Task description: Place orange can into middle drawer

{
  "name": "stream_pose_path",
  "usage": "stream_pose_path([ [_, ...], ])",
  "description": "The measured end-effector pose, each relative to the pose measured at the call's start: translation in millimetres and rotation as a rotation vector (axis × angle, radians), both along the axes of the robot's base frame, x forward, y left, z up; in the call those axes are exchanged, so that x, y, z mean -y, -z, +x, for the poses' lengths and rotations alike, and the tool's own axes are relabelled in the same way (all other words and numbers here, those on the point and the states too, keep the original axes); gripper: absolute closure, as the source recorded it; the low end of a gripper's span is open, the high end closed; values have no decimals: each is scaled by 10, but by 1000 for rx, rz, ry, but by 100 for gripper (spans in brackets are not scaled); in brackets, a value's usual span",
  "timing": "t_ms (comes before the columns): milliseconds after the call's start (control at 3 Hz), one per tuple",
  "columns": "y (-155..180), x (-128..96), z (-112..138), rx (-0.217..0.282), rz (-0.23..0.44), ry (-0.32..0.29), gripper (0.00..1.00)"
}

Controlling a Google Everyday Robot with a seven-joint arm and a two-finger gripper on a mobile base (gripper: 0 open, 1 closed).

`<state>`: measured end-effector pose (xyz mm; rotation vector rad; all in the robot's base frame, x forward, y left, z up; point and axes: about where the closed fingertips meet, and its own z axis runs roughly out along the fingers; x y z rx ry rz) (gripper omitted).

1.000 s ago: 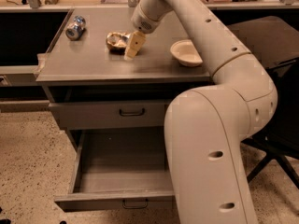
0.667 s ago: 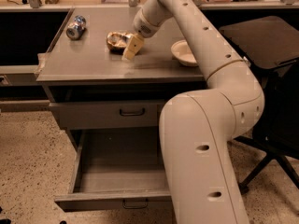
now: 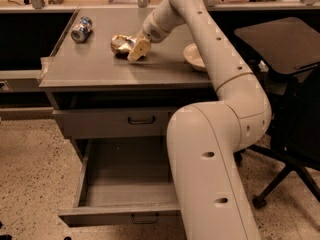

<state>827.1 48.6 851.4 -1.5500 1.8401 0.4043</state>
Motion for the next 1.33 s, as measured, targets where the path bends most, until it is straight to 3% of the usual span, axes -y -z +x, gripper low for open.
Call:
stream_pose_path([
  [333, -48, -64, -19, 13, 69, -36, 60],
  [667, -150, -173, -199, 18, 137, -111, 83],
  [1000, -423, -301, -497, 38, 147, -160, 100],
  [1333, -1149, -179, -907, 141, 180, -119, 100],
])
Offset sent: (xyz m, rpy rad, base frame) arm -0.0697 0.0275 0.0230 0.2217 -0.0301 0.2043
